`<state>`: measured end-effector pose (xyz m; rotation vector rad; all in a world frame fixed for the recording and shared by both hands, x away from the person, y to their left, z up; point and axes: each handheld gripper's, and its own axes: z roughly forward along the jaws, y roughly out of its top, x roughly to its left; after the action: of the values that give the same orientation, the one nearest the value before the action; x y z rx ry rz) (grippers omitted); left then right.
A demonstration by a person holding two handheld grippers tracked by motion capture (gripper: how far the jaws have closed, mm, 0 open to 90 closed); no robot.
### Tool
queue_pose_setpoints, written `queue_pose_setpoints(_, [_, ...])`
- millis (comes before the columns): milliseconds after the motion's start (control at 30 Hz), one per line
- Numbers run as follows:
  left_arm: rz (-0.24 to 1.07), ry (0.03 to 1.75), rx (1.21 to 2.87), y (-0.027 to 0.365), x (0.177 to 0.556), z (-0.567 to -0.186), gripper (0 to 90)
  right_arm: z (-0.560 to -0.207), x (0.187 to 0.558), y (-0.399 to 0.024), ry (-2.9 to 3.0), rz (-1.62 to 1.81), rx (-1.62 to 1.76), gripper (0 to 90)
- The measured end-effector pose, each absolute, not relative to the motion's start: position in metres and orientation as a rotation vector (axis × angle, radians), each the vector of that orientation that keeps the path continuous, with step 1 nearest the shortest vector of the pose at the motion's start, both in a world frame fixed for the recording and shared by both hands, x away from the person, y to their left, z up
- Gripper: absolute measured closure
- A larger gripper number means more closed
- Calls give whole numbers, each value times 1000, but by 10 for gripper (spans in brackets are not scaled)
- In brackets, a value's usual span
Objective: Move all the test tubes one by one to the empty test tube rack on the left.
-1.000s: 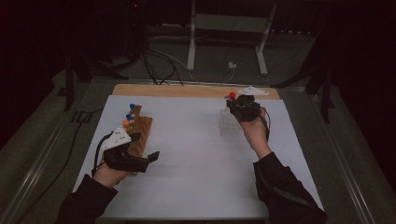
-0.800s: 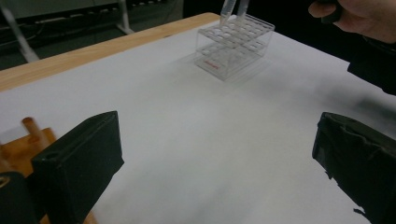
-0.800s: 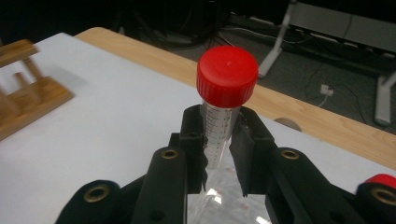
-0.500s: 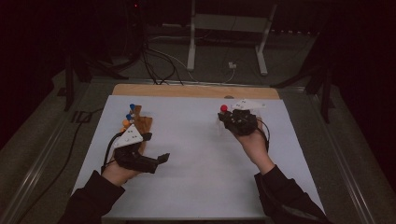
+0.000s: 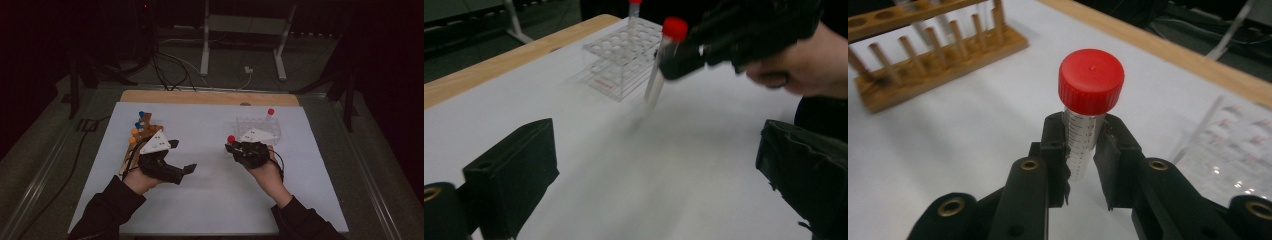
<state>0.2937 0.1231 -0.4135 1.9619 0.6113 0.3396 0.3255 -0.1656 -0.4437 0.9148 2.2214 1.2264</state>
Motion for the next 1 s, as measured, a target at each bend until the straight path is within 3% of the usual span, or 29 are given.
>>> queue_pose_setpoints(233, [306, 561, 1957, 97, 306, -411, 93, -456, 313, -157, 2274, 1226, 881, 743])
queue_pose_setpoints(367, [302, 536, 1957, 83, 313, -412, 177, -457, 310, -151, 2294, 1229, 860, 743])
queue_pose_setpoints(533, [285, 517, 1956, 68, 320, -415, 344, -456, 308, -149, 2303, 1244, 854, 743])
queue_pose_setpoints(1000, [297, 459, 2031, 42, 328, -425, 647, -453, 306, -149, 2303, 1260, 844, 743])
